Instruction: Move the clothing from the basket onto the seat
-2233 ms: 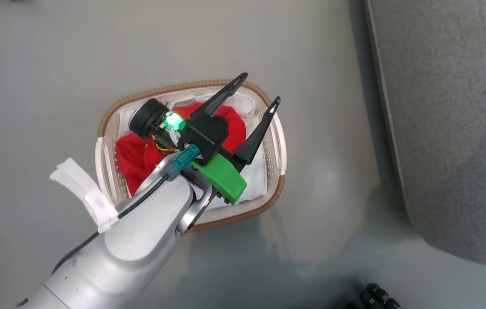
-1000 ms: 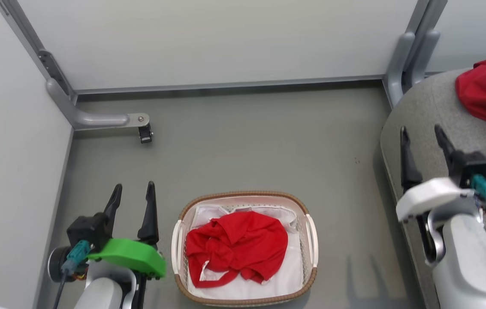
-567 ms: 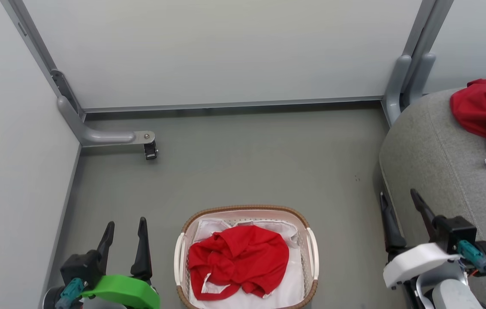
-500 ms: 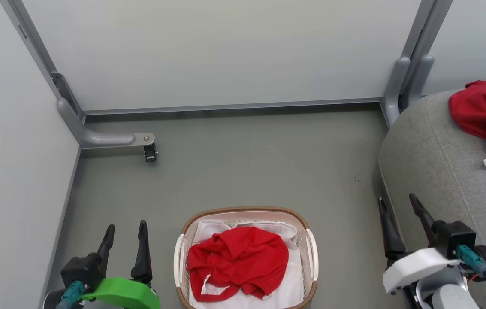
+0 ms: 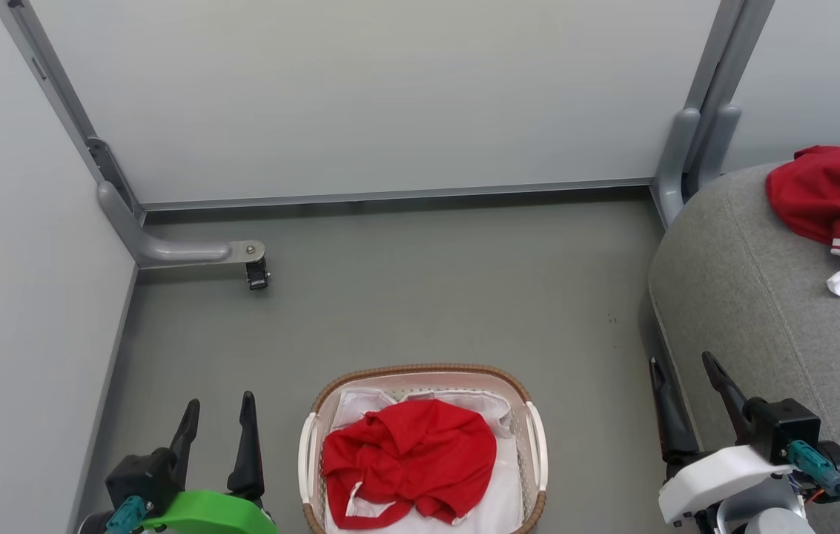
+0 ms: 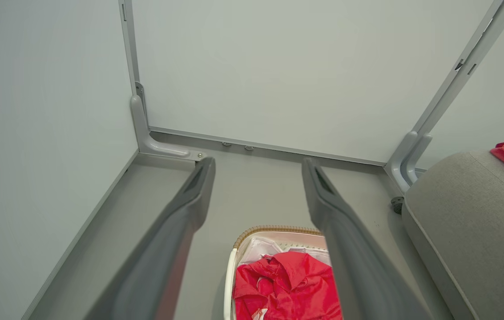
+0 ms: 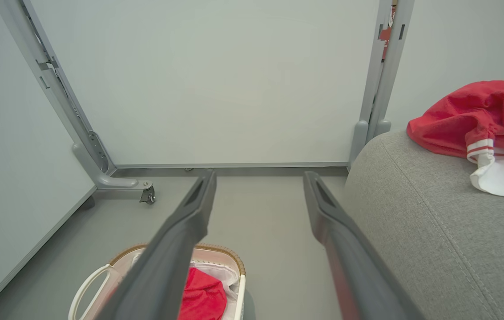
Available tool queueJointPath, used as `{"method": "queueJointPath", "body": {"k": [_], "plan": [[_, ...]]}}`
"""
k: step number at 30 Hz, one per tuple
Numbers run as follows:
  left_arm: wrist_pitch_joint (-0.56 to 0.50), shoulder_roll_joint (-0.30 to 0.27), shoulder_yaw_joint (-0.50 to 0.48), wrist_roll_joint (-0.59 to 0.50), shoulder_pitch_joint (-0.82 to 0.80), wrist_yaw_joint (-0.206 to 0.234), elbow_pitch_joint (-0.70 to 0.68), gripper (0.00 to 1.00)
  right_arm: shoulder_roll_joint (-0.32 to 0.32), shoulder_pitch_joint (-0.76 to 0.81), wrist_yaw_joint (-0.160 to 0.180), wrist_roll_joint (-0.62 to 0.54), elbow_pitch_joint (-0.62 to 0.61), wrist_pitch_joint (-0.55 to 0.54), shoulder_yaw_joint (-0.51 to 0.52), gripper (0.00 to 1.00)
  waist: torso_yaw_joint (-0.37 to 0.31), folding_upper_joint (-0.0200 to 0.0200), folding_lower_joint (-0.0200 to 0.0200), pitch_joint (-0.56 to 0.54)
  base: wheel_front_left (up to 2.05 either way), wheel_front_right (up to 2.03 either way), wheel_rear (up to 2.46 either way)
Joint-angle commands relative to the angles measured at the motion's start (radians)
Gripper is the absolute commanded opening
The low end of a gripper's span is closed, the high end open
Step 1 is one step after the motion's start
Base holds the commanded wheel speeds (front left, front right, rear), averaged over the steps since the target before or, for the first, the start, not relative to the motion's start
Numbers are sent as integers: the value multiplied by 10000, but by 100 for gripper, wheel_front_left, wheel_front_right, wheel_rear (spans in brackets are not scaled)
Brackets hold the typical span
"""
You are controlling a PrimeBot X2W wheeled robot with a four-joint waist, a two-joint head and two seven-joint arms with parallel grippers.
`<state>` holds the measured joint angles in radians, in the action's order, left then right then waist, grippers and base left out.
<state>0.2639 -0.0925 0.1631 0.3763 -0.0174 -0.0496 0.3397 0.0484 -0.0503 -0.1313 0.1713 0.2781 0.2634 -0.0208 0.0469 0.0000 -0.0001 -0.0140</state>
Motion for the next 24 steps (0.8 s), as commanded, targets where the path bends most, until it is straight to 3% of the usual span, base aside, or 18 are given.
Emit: {"method": "queueJointPath", "body": {"k": [1,24], "plan": [[9,14,-18,-51,72,-53,52,100,40,26,10,51,-31,19,-11,100,12,0,1,-3,0,0,0],[4,-21,63,-408,-630,-223,73,100,39,-329,10,-5,-69,20,123,100,-40,0,1,446,0,0,0]]}}
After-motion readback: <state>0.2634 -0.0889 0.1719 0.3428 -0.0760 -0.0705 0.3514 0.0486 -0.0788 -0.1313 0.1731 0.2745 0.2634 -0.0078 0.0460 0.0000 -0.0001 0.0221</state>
